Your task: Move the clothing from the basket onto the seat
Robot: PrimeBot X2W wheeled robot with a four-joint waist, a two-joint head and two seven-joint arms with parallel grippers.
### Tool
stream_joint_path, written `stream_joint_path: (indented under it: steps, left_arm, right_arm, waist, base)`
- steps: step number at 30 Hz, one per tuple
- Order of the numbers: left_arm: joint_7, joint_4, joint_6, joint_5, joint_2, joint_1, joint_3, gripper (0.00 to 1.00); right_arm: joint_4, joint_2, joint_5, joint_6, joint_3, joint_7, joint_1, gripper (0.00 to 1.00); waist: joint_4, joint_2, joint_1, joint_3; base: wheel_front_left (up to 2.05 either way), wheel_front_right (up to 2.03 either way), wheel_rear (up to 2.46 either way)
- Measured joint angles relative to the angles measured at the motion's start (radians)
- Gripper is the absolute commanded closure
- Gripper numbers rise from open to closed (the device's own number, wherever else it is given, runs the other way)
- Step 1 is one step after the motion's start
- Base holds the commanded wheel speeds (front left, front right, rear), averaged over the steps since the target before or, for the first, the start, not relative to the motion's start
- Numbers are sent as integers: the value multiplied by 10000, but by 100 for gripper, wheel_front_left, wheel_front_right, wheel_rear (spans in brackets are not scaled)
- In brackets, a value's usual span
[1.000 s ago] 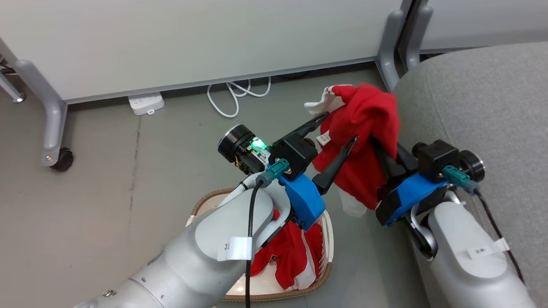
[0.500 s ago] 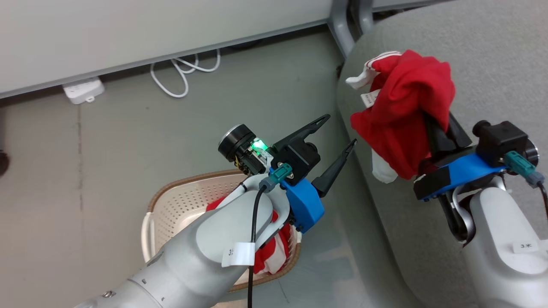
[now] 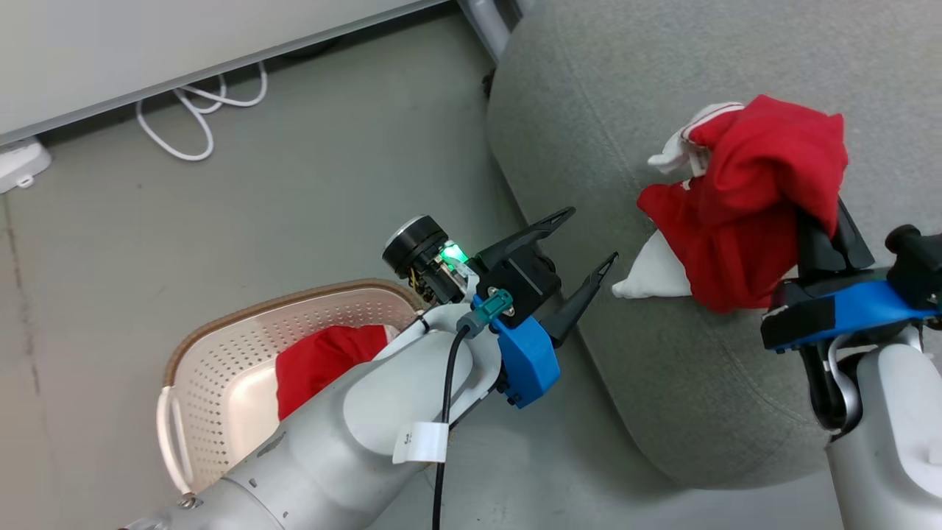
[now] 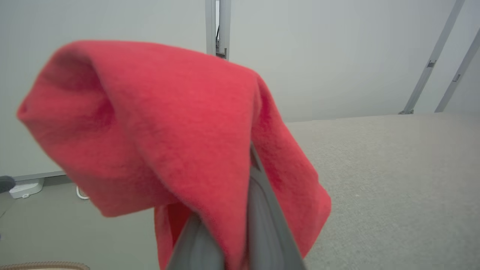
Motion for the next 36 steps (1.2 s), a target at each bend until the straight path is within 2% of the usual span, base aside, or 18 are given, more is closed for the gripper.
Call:
stream_joint_path:
  steps: [9, 23, 30, 36]
  left_arm:
    - [0, 69, -84, 10, -15, 16, -205, 0]
    - [0, -77, -69, -36, -19, 121, -228, 0]
    - [0, -171, 31, 56, -23, 101, -186, 0]
    - [0, -201, 61, 324, -10, -302, -188, 0]
  right_arm:
    - [-203, 188, 6, 0, -502, 0, 601, 100]
    - [-291, 242, 56, -2, -690, -2, 845, 100]
    - [-504, 169, 100, 0, -899, -2, -1, 100]
    - [-922, -299, 63, 0, -1239, 0, -1418, 100]
  waist:
    - [-569, 0, 0, 94]
    - [-537, 0, 0, -64]
    - [-538, 0, 0, 237]
    - [-465, 0, 0, 926]
  base:
    - [0, 0, 0]
    - [0, 0, 0]
    - [0, 0, 0]
    - [0, 0, 0]
